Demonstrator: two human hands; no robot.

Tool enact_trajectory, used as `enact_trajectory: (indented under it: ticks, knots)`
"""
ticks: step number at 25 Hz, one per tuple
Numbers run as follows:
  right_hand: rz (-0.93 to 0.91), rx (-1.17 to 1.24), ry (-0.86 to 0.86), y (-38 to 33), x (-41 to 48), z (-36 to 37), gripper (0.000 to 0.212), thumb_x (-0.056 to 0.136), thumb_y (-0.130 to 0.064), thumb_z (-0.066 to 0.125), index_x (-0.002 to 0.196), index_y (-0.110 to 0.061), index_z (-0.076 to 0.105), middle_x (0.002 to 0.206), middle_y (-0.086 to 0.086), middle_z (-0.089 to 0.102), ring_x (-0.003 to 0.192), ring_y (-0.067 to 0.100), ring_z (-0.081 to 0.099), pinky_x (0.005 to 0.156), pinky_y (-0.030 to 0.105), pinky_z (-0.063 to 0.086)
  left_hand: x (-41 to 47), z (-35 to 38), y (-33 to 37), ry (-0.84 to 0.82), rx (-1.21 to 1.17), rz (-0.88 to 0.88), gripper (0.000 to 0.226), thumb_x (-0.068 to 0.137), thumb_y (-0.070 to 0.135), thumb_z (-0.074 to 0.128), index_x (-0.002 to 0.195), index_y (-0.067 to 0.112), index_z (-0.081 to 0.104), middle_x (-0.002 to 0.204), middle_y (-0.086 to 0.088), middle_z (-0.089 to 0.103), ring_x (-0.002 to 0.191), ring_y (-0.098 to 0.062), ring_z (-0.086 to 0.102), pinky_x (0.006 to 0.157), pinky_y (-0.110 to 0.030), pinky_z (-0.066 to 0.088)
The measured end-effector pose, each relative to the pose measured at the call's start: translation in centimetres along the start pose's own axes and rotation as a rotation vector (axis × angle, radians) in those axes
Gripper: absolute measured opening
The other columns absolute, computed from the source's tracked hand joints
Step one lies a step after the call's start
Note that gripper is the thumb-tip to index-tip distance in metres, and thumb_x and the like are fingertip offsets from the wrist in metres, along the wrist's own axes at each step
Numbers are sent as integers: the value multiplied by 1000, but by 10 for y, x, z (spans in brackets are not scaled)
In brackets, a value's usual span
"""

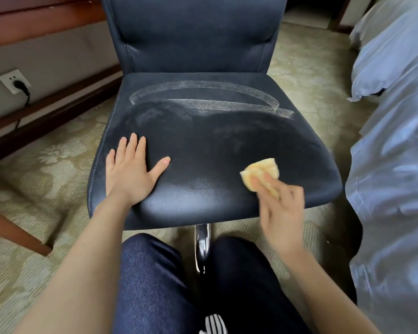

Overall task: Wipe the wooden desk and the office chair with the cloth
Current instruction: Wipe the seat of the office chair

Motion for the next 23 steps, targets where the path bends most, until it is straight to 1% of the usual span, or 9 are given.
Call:
enact_trajectory:
  ticks: [2,4,6,8,9,12,14,19,23]
  knots:
    - [67,-67,39,44,-2,-16,31,84,1,59,112,-8,69,105,18,65,79,32,51,71,37,37,-1,0,0,1,3,2,82,87,67,28,150,15,17,159,-3,8,146,-20,1,116,-40,1]
    - [249,-81,110,84,-6,-31,29,89,1,56,114,-5,67,113,24,60,87,41,53,81,30,30,-1,0,2,10,0,4,82,87,66,28,150,14,18,159,-4,9,146,-21,2,117,-40,1]
    - [533,18,206,112,-17,-34,29,93,-2,53,120,-7,65,124,23,55,101,44,48,88,10,23,-2,-1,4,21,5,3,82,88,66,29,150,14,19,159,-5,10,146,-21,3,117,-41,2]
    - [738,112,316,111,-23,-29,30,93,-4,52,121,-7,64,124,22,54,107,44,47,85,-2,16,-2,0,6,17,7,2,82,87,66,28,150,14,18,159,-5,10,146,-21,3,116,-41,2]
    - [761,117,346,98,-21,-25,30,92,-3,53,120,-6,65,121,23,55,104,45,47,85,2,19,-2,0,5,7,6,-1,82,87,67,28,150,14,18,159,-4,9,146,-21,2,116,-40,1]
    - [550,55,291,31,-12,-9,29,87,2,59,111,-8,70,114,19,61,86,42,49,81,27,30,-1,2,6,-17,3,-3,82,87,67,27,150,15,17,159,-4,7,146,-21,1,116,-41,1]
    - [410,84,234,-15,-17,6,31,83,2,60,107,-14,72,114,12,64,80,37,48,76,37,37,-1,2,5,-23,9,-3,82,88,67,26,150,15,16,160,-4,7,146,-21,1,116,-41,1]
    - [-18,212,68,-119,-26,41,35,84,-7,59,110,-27,71,112,-2,66,77,26,51,71,38,42,4,6,1,-87,-42,-19,73,93,60,23,151,16,14,160,-2,3,146,-19,-3,116,-40,-2]
    - [-271,206,15,-141,-27,44,37,83,-6,60,110,-29,71,110,-6,67,82,20,50,68,36,45,10,16,-9,-205,-136,-39,65,97,53,21,152,22,8,160,4,-4,145,-13,-10,114,-35,-9]
Point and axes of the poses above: each hand's wrist, its own x-axis towards the middle knuckle, its own z-axis out of the palm, y = z × x, the point moved 10 cm from there along x, towards the middle knuckle
